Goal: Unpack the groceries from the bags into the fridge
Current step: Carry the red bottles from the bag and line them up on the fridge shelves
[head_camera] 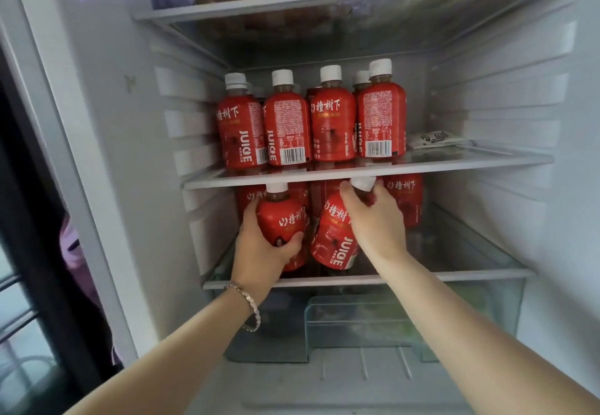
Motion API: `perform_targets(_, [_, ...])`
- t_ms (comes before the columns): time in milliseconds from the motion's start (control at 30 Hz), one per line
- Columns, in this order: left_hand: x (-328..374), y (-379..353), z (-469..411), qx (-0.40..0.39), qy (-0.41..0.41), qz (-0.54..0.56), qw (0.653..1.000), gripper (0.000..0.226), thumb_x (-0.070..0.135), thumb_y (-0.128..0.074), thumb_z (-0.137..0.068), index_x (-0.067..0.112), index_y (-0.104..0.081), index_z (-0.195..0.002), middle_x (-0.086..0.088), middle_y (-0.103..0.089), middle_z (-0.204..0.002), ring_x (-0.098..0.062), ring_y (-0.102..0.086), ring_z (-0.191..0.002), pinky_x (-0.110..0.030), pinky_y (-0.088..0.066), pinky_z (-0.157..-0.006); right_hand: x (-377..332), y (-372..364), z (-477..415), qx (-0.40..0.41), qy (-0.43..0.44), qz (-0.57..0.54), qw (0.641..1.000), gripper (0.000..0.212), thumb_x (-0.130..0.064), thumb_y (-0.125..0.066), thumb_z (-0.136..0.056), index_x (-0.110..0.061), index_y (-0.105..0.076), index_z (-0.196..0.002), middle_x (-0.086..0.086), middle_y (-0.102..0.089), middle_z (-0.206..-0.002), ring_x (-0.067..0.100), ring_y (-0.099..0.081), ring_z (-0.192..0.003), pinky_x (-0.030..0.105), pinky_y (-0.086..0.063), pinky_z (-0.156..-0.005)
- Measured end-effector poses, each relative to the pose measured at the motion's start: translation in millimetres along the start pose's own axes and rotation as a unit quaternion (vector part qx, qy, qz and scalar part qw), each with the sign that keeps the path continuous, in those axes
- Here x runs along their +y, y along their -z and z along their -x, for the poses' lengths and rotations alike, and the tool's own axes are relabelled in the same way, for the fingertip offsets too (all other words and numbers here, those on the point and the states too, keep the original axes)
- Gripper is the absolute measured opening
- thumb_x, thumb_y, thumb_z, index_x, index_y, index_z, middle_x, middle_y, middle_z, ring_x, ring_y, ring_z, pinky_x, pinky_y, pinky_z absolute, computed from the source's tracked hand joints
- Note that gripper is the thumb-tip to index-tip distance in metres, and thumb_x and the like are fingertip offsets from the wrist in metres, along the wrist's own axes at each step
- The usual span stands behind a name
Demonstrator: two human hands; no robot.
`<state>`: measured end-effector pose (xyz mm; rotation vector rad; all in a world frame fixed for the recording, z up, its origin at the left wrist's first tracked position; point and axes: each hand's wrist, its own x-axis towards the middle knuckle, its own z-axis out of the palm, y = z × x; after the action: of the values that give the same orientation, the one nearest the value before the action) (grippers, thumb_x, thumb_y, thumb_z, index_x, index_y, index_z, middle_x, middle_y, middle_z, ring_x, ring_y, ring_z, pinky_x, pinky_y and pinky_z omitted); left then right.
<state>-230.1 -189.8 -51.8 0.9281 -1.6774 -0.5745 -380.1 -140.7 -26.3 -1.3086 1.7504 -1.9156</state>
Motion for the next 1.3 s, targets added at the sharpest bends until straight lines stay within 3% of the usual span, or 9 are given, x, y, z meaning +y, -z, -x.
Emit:
perform_targets(367, [-16, -3, -19, 0.018, -0.007, 0.008, 1.000, 0.080, 0.011, -0.076, -0.074, 0.017, -0.031, -0.139, -0.003, -0.053, -0.126, -0.010, -0.053, -0.106, -0.019, -0.041, -0.085, -19, -2, -2, -0.039, 0.050, 0.184, 0.981, 0.033, -0.053, -0.047, -0.091, -0.023, -0.055, -0.104, -0.012, -0.053, -0.083, 0.015, -0.058, -0.085, 0.034, -0.051, -0.076])
perform_targets(533, [-22, -1, -20, 0.029, -0.006, -0.008, 1.000, 0.080, 0.012, -0.076, -0.073, 0.015, -0.031, -0.140, -0.005, -0.049, -0.131, -0.011, -0.053, -0.108, -0.006, -0.040, -0.078, -23, -34, -1, -0.065, 0.065, 0.217, 0.972, 0.044, -0.053, -0.046, -0.091, -0.022, -0.054, -0.121, -0.001, -0.062, -0.117, 0.022, -0.060, -0.106, 0.031, -0.047, -0.077])
perform_targets(633, [-23, 4, -21, 0.040, 0.010, -0.108, 0.993, 0.087, 0.021, -0.073, -0.079, 0.015, -0.019, -0.146, -0.011, -0.026, -0.143, -0.023, -0.042, -0.125, -0.027, -0.041, -0.101, -15, -42, 1, -0.107, 0.035, 0.173, 0.978, 0.065, -0.057, -0.047, -0.089, -0.023, -0.029, -0.141, 0.012, -0.040, -0.141, 0.032, -0.048, -0.123, 0.039, -0.045, -0.093])
perform_targets(700, [-23, 7, -21, 0.047, -0.003, -0.243, 0.969, 0.089, 0.035, -0.066, -0.083, 0.014, -0.009, -0.149, -0.015, -0.019, -0.143, -0.029, -0.033, -0.129, -0.038, -0.036, -0.107, -13, -40, 2, -0.152, 0.024, 0.226, 0.962, 0.088, -0.061, -0.057, -0.081, -0.027, -0.008, -0.146, 0.016, -0.024, -0.146, 0.037, -0.041, -0.127, 0.045, -0.043, -0.099])
perform_targets(800, [-24, 11, -23, 0.044, -0.033, -0.386, 0.921, 0.085, 0.044, -0.052, -0.090, 0.009, -0.001, -0.149, -0.015, -0.024, -0.137, -0.028, -0.038, -0.121, -0.034, -0.041, -0.098, -10, -36, -1, -0.185, 0.041, 0.308, 0.932, 0.098, -0.058, -0.066, -0.074, -0.032, -0.001, -0.143, 0.012, -0.036, -0.141, 0.032, -0.050, -0.120, 0.045, -0.048, -0.095])
perform_targets(900, [-23, 12, -24, 0.031, -0.007, -0.370, 0.928, 0.074, 0.033, -0.045, -0.096, 0.016, 0.002, -0.150, -0.014, -0.024, -0.135, -0.025, -0.056, -0.098, -0.031, -0.051, -0.080, -3, -41, -5, -0.195, 0.066, 0.276, 0.939, 0.097, -0.056, -0.069, -0.074, -0.030, -0.008, -0.145, 0.006, -0.047, -0.136, 0.027, -0.052, -0.119, 0.042, -0.047, -0.096])
perform_targets(1100, [-25, 14, -18, 0.043, -0.029, -0.337, 0.940, 0.068, 0.025, -0.052, -0.092, 0.024, -0.013, -0.148, -0.008, -0.026, -0.130, -0.022, -0.054, -0.102, -0.031, -0.053, -0.081, 7, -64, -15, -0.251, 0.075, 0.144, 0.954, 0.091, -0.041, -0.069, -0.080, -0.029, -0.010, -0.148, 0.004, -0.046, -0.140, 0.020, -0.046, -0.127, 0.036, -0.038, -0.107])
perform_targets(1200, [-29, 13, -19, 0.052, -0.074, -0.331, 0.939, 0.068, 0.014, -0.063, -0.083, 0.019, -0.032, -0.143, -0.012, -0.034, -0.129, -0.026, -0.048, -0.111, -0.036, -0.053, -0.087, 7, -68, -24, -0.267, 0.064, 0.145, 0.951, 0.092, -0.041, -0.068, -0.081, -0.029, -0.006, -0.148, 0.007, -0.031, -0.148, 0.022, -0.039, -0.133, 0.038, -0.033, -0.110])
perform_targets(1300, [-36, 9, -21, 0.097, -0.143, -0.360, 0.917, 0.069, 0.004, -0.077, -0.064, 0.011, -0.053, -0.128, -0.019, -0.049, -0.121, -0.033, -0.047, -0.108, -0.041, -0.056, -0.078, 7, -74, -22, -0.211, 0.054, 0.234, 0.947, 0.093, -0.052, -0.062, -0.082, -0.027, -0.002, -0.149, 0.010, -0.018, -0.150, 0.028, -0.037, -0.132, 0.040, -0.035, -0.107])
